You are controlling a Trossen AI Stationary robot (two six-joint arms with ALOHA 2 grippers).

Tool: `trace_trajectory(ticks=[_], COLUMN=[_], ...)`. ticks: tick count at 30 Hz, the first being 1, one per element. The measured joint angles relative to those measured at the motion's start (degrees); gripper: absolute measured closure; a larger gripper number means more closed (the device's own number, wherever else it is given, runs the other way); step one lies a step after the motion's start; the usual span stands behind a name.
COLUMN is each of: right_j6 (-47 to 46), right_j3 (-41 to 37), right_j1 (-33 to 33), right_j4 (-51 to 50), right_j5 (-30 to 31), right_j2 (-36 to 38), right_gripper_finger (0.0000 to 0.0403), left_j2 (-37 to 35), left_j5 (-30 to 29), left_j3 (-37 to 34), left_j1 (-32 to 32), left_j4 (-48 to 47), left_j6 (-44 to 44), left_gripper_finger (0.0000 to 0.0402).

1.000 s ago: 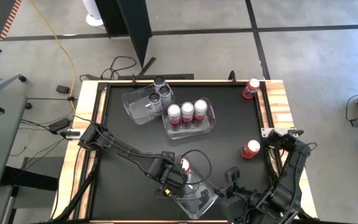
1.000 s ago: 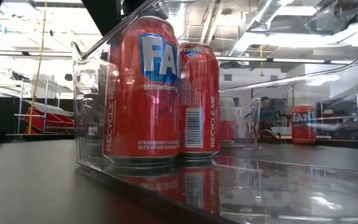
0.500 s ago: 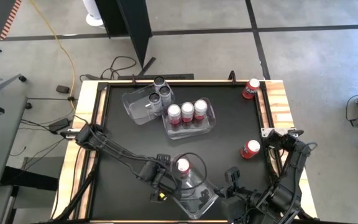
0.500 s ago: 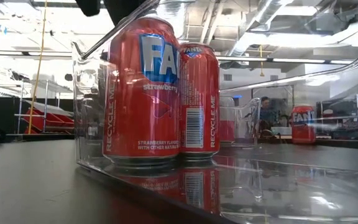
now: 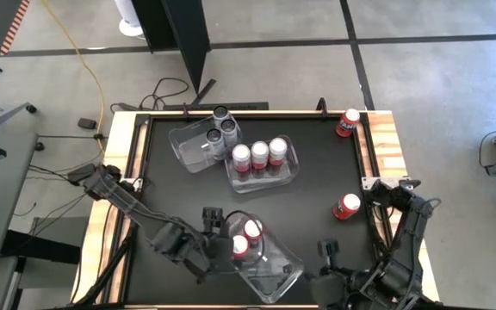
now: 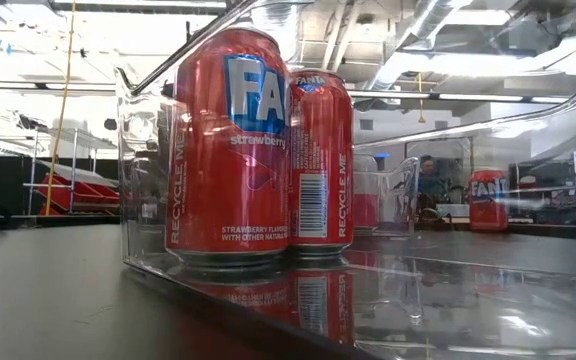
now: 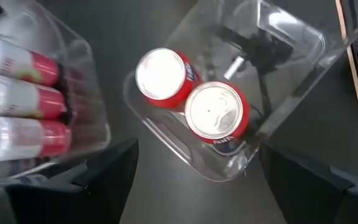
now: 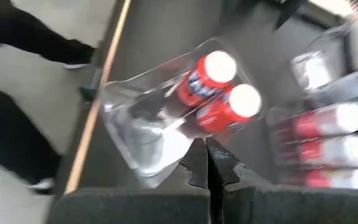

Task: Sort soda cans
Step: Put the black soda can in the top left transparent bin

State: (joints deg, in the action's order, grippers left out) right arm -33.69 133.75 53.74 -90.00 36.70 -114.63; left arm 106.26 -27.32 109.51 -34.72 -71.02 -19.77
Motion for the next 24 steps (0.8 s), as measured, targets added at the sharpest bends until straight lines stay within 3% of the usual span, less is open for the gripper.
trace_trajectory(ticks=[7, 11, 17, 24], right_j6=[-14.28, -21.71, -24.55, -22.05], right_j3=[-0.31, -4.71, -12.65, -13.17], right_j1=[2.56, 3.35, 0.19, -1.21], right_j4=[0.08, 0.01, -0.14, 0.01], right_j5=[-11.40, -15.20, -16.01, -18.82], right_j2=[0.00, 0.04, -0.04, 2.46], right_gripper_finger=[0.0396, 0.0367, 0.0264, 0.0128], left_j2=[-1.75, -1.75, -1.75, -2.23], left_j5=[-6.59, -9.36, -9.78, -9.67], left_j3=[0.00, -0.02, -0.02, -0.02], left_j1=[-2.25, -2.18, -0.89, 0.80], left_j4=[0.04, 0.65, 5.97, 6.14], left_j6=[1.68, 3.09, 9.16, 11.10], left_gripper_finger=[0.0090, 0.0093, 0.0093, 0.0093])
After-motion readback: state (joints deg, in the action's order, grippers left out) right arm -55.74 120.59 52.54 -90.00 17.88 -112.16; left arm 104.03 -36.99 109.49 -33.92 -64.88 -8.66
